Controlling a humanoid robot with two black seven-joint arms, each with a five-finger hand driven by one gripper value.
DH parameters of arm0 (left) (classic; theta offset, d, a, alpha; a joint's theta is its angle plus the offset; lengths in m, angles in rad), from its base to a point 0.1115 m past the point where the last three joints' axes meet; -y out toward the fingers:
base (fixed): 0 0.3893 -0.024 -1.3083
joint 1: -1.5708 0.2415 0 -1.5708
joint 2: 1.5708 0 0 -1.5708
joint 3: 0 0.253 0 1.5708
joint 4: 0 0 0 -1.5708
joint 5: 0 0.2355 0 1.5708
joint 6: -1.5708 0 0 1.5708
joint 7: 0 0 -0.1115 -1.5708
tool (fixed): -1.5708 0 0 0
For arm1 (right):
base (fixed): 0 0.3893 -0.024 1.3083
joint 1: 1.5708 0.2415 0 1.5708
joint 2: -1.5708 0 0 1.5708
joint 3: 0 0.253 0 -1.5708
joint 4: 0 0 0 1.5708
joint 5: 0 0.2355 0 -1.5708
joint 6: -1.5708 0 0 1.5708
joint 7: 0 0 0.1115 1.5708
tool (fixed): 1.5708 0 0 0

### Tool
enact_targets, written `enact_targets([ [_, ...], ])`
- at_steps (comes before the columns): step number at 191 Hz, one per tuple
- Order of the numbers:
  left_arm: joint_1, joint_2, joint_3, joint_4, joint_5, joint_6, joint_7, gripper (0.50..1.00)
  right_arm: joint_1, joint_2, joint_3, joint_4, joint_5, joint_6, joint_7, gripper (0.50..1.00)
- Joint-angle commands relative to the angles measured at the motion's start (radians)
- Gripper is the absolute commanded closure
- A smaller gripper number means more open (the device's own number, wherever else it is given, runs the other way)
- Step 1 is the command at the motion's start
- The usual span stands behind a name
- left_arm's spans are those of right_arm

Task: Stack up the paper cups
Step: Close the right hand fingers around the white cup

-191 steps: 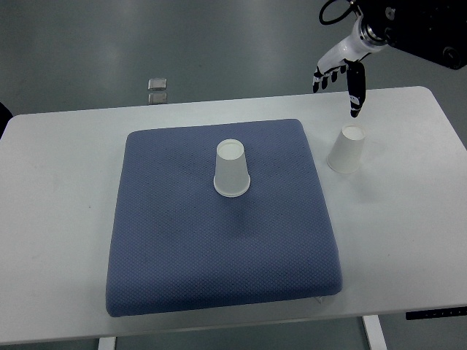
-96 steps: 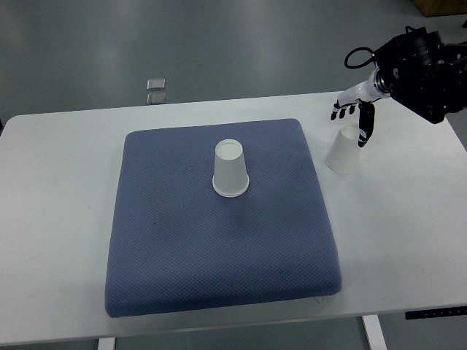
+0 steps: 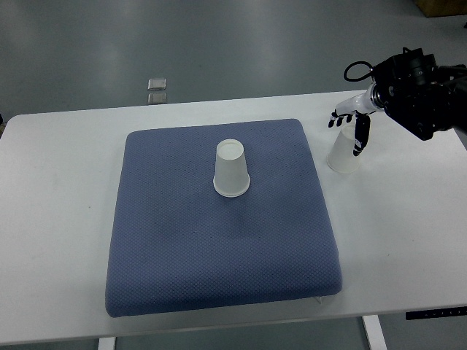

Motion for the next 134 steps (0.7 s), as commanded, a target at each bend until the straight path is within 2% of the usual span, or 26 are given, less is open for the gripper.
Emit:
enact_targets([
  [1,0.0,0.0,0.001,0.0,0.0,0.0,0.0,0.5,-0.01,0.001,0.0,-0.009,0.0,-0.012,0.0,0.583],
  [93,0.002,0.0,0.001,-0.001,0.0,0.0,0.0,0.5,-0.035,0.006,0.001,-0.009,0.001,-0.043,0.0,0.595],
  [125,0.002,0.0,-0.001,0.0,0.0,0.0,0.0,0.5,-0.041,0.006,0.001,-0.011,0.001,-0.051,0.002,0.64],
  [134,0.002,0.0,-0.001,0.0,0.0,0.0,0.0,0.5,-0.047,0.006,0.0,-0.011,0.001,-0.069,0.002,0.695],
])
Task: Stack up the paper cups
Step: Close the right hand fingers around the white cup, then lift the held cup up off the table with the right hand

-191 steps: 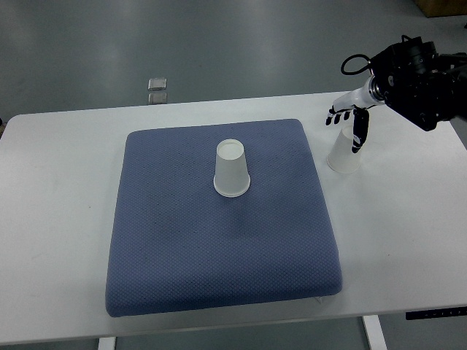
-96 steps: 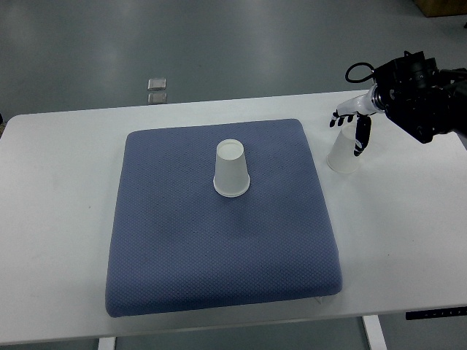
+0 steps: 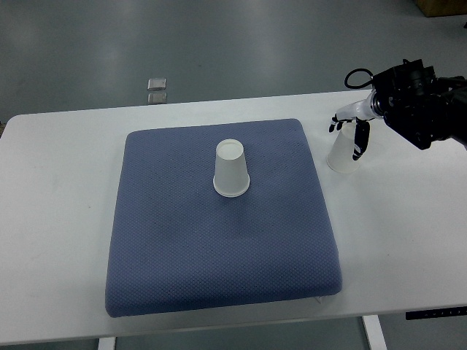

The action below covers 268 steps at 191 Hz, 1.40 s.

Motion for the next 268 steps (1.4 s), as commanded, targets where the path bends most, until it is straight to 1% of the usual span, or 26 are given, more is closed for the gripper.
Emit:
enact_targets([
  [1,0.0,0.0,0.0,0.003,0.0,0.0,0.0,0.5,-0.011,0.0,0.0,-0.002,-0.001,-0.026,0.0,0.705],
  [6,0.0,0.0,0.0,0.001,0.0,0.0,0.0,0.5,-0.016,-0.002,-0.002,-0.002,-0.002,-0.034,0.0,0.72],
  [9,0.0,0.0,0.0,0.003,0.0,0.0,0.0,0.5,-0.021,-0.001,-0.002,-0.006,-0.002,-0.041,-0.001,0.746],
  [12,0.0,0.0,0.0,0.003,0.0,-0.001,0.0,0.5,-0.022,0.0,-0.002,-0.011,-0.002,-0.041,-0.001,0.756],
  [13,0.0,0.0,0.0,0.003,0.0,0.0,0.0,0.5,-0.024,0.0,-0.002,-0.014,-0.002,-0.043,-0.001,0.771],
  [16,0.001,0.0,0.0,0.003,0.0,-0.001,0.0,0.5,-0.025,0.0,-0.002,-0.019,-0.002,-0.046,-0.001,0.783],
  [17,0.001,0.0,0.0,0.003,0.0,-0.001,0.0,0.5,-0.027,0.0,-0.002,-0.023,-0.002,-0.046,-0.001,0.799],
  [18,0.001,0.0,0.0,0.003,0.0,-0.001,0.0,0.5,-0.027,0.0,-0.002,-0.023,-0.002,-0.046,-0.001,0.799],
  [19,0.0,0.0,0.0,0.003,0.0,0.0,0.0,0.5,-0.028,0.0,-0.003,-0.028,-0.002,-0.046,-0.001,0.817],
  [20,0.0,0.0,0.0,0.003,0.0,0.0,0.0,0.5,-0.028,0.0,-0.003,-0.028,-0.002,-0.046,-0.001,0.818],
  [21,0.001,0.0,0.0,0.003,0.0,0.0,0.0,0.5,-0.03,0.0,-0.003,-0.032,-0.002,-0.046,-0.001,0.836],
  [22,0.001,0.0,0.0,0.003,0.0,0.0,0.0,0.5,-0.03,0.0,-0.003,-0.032,-0.002,-0.046,-0.001,0.836],
  [23,0.001,0.0,0.0,0.001,0.0,0.0,0.0,0.5,-0.033,0.002,-0.003,-0.035,-0.002,-0.046,-0.001,0.854],
  [24,0.001,0.0,0.0,0.001,0.0,0.0,0.0,0.5,-0.033,0.002,-0.003,-0.035,-0.002,-0.046,-0.001,0.854],
  [25,0.001,0.0,0.0,0.003,0.0,0.0,0.0,0.5,-0.034,0.002,-0.003,-0.041,-0.002,-0.046,-0.001,0.867],
  [35,0.001,0.0,0.0,0.003,0.0,-0.001,0.0,0.5,-0.041,0.012,-0.003,-0.06,-0.002,-0.046,-0.001,0.901],
  [45,0.001,0.0,-0.002,0.003,-0.001,0.0,0.0,0.5,-0.045,0.023,-0.003,-0.072,-0.002,-0.044,-0.001,0.92],
  [64,0.001,0.0,-0.002,0.003,0.0,0.0,0.0,0.5,-0.036,0.023,-0.003,-0.075,-0.002,-0.023,0.0,0.926],
  [72,0.001,0.0,0.0,0.003,0.0,-0.001,0.0,0.5,-0.024,0.023,-0.008,-0.072,-0.005,0.0,0.002,0.926],
  [87,0.001,0.0,0.0,0.003,0.0,0.0,0.0,0.5,0.035,0.017,-0.009,-0.068,-0.005,0.061,0.006,0.926],
  [108,0.0,0.0,0.0,0.001,0.0,-0.001,0.0,0.5,0.162,-0.001,-0.021,-0.058,-0.014,0.176,0.011,0.922],
  [156,0.0,0.0,-0.002,0.0,0.0,0.0,0.0,0.5,0.466,-0.047,-0.025,-0.028,-0.015,0.178,0.028,0.904],
  [171,0.0,0.0,-0.002,-0.002,0.0,-0.001,0.0,0.5,0.535,-0.067,-0.02,-0.023,-0.015,0.178,0.028,0.904],
  [214,0.0,0.0,-0.003,0.0,0.0,0.0,0.0,0.5,0.625,-0.113,-0.023,0.067,-0.015,0.178,0.031,0.901],
  [245,0.0,0.0,-0.003,0.0,0.0,0.0,0.0,0.5,0.657,-0.112,-0.014,0.127,-0.012,0.178,0.028,0.901],
  [268,0.0,0.0,-0.003,0.001,0.0,0.0,0.0,0.5,0.697,-0.094,-0.003,0.23,0.0,0.178,0.025,0.904],
])
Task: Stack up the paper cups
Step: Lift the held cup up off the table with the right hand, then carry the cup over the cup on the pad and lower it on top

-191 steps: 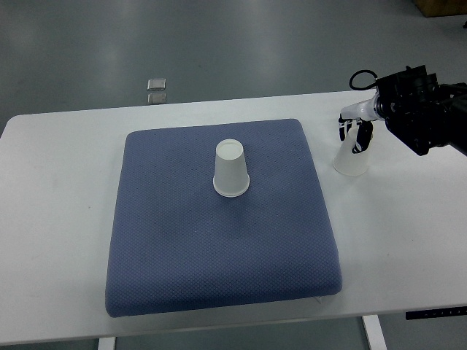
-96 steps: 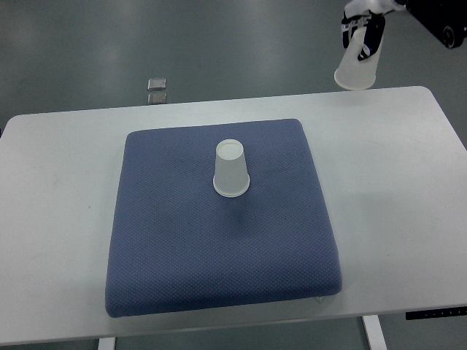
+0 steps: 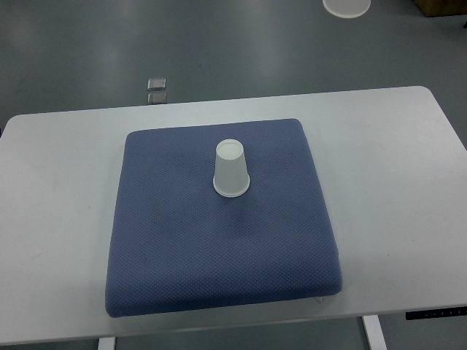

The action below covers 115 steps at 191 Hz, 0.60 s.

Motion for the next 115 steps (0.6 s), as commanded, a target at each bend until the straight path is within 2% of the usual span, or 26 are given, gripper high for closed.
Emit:
enact_targets([
  [1,0.0,0.0,0.0,0.001,0.0,0.001,0.0,0.5,0.029,0.014,0.008,0.082,0.008,0.0,-0.003,0.904],
  [36,0.0,0.0,0.0,0.004,-0.001,0.001,0.0,0.5,0.062,0.081,0.009,0.263,0.012,0.0,-0.008,0.904],
  [74,0.0,0.0,0.002,0.004,-0.001,0.001,0.0,0.5,0.059,0.209,0.055,0.274,0.019,0.0,-0.011,0.904],
  [115,0.0,0.0,0.0,0.006,-0.001,0.001,0.0,0.5,0.036,0.268,0.066,0.272,0.043,0.0,-0.02,0.904],
])
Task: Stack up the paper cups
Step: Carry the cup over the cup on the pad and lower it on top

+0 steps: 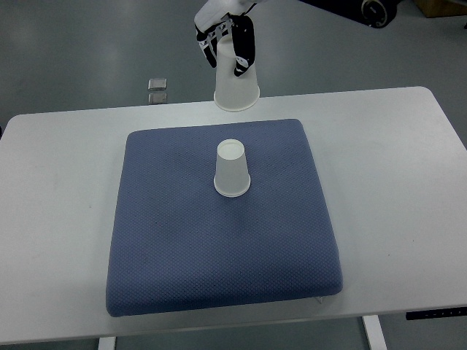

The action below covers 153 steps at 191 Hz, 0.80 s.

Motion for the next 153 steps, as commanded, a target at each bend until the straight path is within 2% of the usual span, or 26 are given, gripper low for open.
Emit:
enact_targets([
  [1,0.0,0.0,0.0,0.001,0.0,0.0,0.0,0.5,-0.014,0.016,0.002,0.0,0.014,0.0,-0.001,0.904],
  [104,0.001,0.0,0.003,0.015,0.0,0.0,0.0,0.5,-0.081,0.016,0.012,0.0,0.094,0.0,-0.003,0.904],
  [153,0.001,0.0,0.003,0.018,0.0,0.0,0.0,0.5,-0.098,0.016,0.011,0.0,0.12,0.0,-0.024,0.901],
])
